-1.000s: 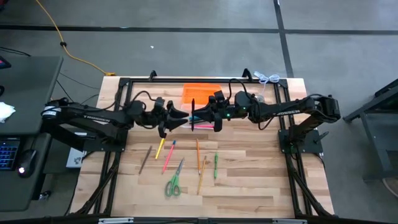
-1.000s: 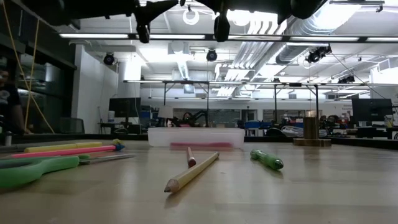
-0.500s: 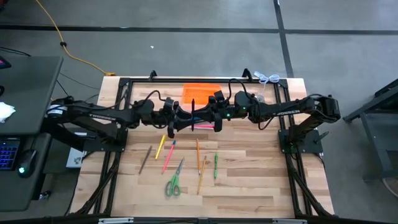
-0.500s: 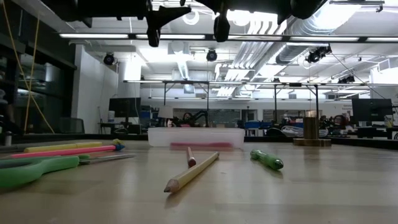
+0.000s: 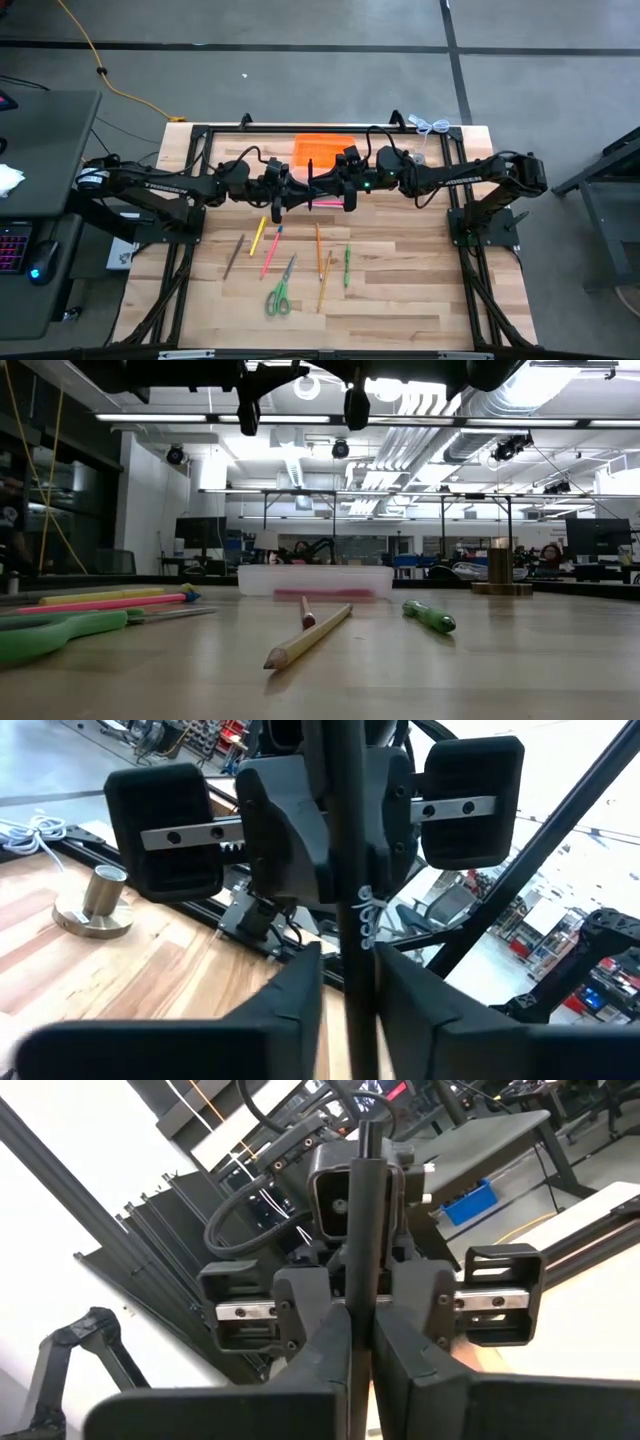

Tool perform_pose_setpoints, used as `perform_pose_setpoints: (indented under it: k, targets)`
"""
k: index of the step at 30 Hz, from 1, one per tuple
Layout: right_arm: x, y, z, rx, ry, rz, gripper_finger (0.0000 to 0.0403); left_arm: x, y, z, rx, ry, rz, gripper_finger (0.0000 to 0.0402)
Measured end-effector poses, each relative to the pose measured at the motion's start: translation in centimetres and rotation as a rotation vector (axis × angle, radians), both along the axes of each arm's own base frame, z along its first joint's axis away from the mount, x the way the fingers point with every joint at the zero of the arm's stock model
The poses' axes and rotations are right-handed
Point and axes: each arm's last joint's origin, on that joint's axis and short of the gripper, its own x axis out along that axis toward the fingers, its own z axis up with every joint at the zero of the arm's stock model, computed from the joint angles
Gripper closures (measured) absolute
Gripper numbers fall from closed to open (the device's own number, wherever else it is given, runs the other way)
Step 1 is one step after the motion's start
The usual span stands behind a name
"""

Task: Pick & place school supplies into a supply box
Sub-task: Put the black pen into the transparent supply box

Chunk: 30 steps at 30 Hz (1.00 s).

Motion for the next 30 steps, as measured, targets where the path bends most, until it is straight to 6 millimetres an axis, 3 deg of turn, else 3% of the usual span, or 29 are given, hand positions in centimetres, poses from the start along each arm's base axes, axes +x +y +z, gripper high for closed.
perform_pose_setpoints:
  k: [6,18,30]
  targets:
    - [0.01,0.0,-0.07,-0.005,0.007,-0.002,0.04,-0.01,0.01,0.0,-0.002,0.0,0.001,0.0364]
    - [0.01,0.0,-0.07,-0.005,0.007,0.001,0.0391,-0.01,0.01,-0.01,0.003,0.001,0.001,0.0365]
    - [-0.18,-0.94,-0.09,-0.008,0.01,0.077,0.0332,0.0,0.02,-0.17,0.006,0.018,0.002,0.0365]
